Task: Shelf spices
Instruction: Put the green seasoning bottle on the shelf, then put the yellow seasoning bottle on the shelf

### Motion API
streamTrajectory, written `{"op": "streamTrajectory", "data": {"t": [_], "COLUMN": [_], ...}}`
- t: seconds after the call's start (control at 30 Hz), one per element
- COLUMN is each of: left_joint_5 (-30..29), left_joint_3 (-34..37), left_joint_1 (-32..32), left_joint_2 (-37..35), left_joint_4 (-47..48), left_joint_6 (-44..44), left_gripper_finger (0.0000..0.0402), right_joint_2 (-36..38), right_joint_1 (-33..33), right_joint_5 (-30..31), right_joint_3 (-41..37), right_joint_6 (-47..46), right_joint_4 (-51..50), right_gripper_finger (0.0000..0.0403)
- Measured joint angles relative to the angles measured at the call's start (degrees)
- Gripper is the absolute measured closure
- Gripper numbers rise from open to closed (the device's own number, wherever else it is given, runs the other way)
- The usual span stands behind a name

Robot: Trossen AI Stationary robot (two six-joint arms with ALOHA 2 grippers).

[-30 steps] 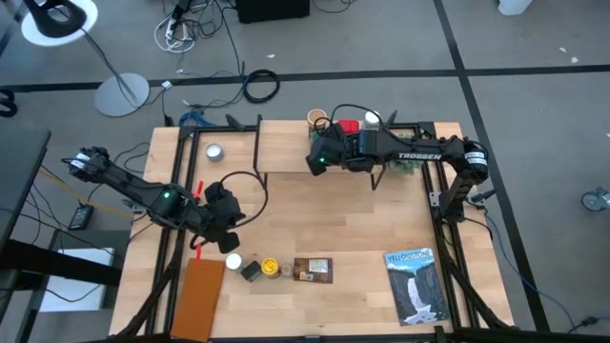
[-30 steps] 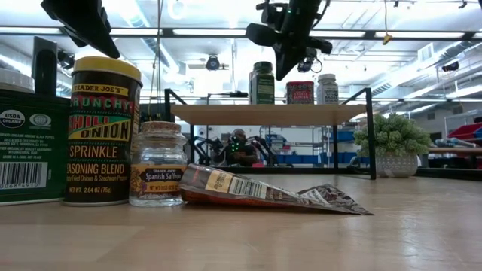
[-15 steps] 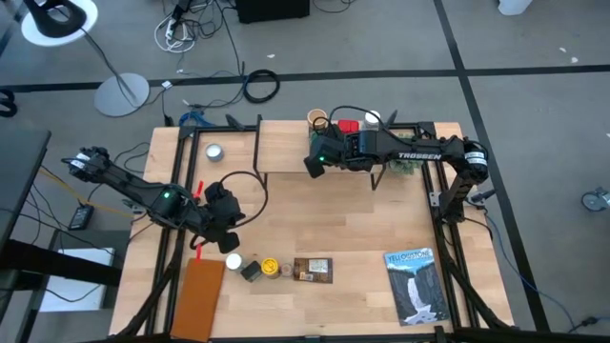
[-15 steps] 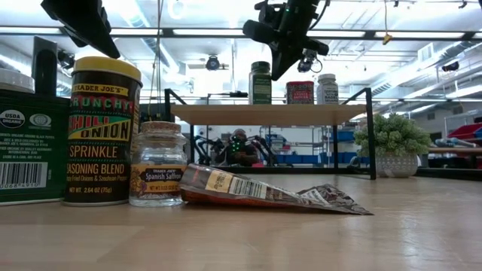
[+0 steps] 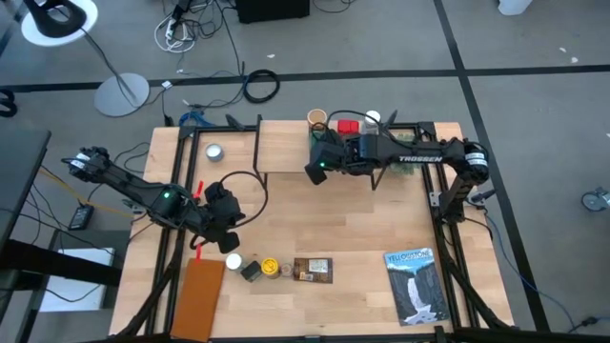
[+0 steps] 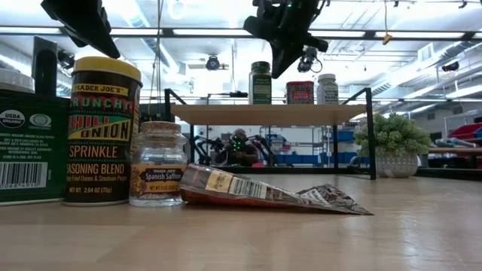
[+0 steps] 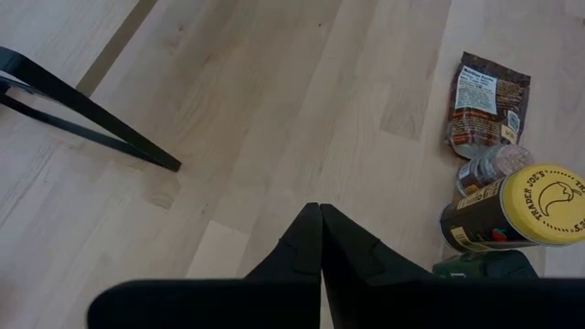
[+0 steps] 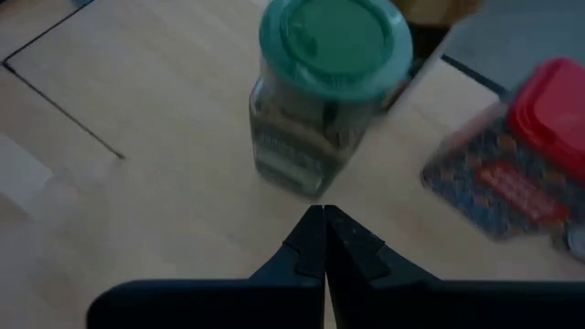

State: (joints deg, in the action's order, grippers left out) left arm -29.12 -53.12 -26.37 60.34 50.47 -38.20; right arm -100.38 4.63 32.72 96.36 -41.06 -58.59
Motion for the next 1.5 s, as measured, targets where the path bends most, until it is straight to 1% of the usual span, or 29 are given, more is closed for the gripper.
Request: {"op": "streamTrajectory", "data": {"t": [0.17, 0.27, 0.33, 0.43, 0.5, 0.57, 0.7, 0.77, 0.83, 0.9, 1.07, 1.2, 1.3, 1.5], "left_joint_5": [0.0, 0.0, 0.0, 0.0, 0.0, 0.0, 0.0, 0.0, 0.0, 0.0, 0.0, 0.0, 0.0, 0.0], "left_joint_3": [0.0, 0.0, 0.0, 0.0, 0.0, 0.0, 0.0, 0.0, 0.0, 0.0, 0.0, 0.0, 0.0, 0.0], "left_joint_1": [0.0, 0.0, 0.0, 0.0, 0.0, 0.0, 0.0, 0.0, 0.0, 0.0, 0.0, 0.0, 0.0, 0.0], "left_joint_2": [0.0, 0.0, 0.0, 0.0, 0.0, 0.0, 0.0, 0.0, 0.0, 0.0, 0.0, 0.0, 0.0, 0.0], "left_joint_4": [-0.1, -0.2, -0.3, -0.7, -1.8, -2.6, -4.9, -5.3, -6.1, -6.8, -7.9, -7.9, -7.9, -8.5], "left_joint_6": [0.3, 0.0, 0.0, 0.0, 0.0, 0.0, 0.4, 0.5, 0.5, 0.5, 0.5, 0.5, 0.5, 0.5], "left_gripper_finger": [0.0396, 0.0396, 0.0396, 0.0396, 0.0396, 0.0396, 0.0396, 0.0396, 0.0396, 0.0396, 0.0396, 0.0396, 0.0396, 0.0396], "right_joint_2": [1.2, 1.4, 1.4, 1.2, 1.2, 1.2, 1.2, 1.2, 1.2, 1.2, 1.1, 1.1, 1.1, 1.1], "right_joint_1": [-2.6, -6.1, -9.2, -14.1, -17.9, -21.5, -28.3, -30.8, -32.5, -33.6, -34.5, -34.2, -33.5, -32.4], "right_joint_5": [-2.5, -3.3, -2.6, -2.6, -3.1, -4.8, -8.7, -8.4, -7.6, -6.6, -6.3, -6.0, -5.5, -5.5], "right_joint_3": [0.0, 0.0, -0.8, -4.9, -8.4, -12.0, -17.8, -20.6, -23.0, -25.3, -29.2, -30.3, -30.4, -30.4], "right_joint_6": [-5.9, -9.6, -10.8, -11.2, -10.3, -6.6, 2.6, 4.8, 6.4, 6.6, 6.2, 6.2, 6.2, 6.2], "right_joint_4": [-5.5, -9.3, -8.8, -0.3, 8.2, 18.5, 35.0, 40.9, 44.4, 47.9, 52.0, 55.0, 58.5, 59.5], "right_gripper_finger": [0.0403, 0.0403, 0.0403, 0.0403, 0.0403, 0.0403, 0.0403, 0.0403, 0.0401, 0.0399, 0.0400, 0.0399, 0.0390, 0.0372]}}
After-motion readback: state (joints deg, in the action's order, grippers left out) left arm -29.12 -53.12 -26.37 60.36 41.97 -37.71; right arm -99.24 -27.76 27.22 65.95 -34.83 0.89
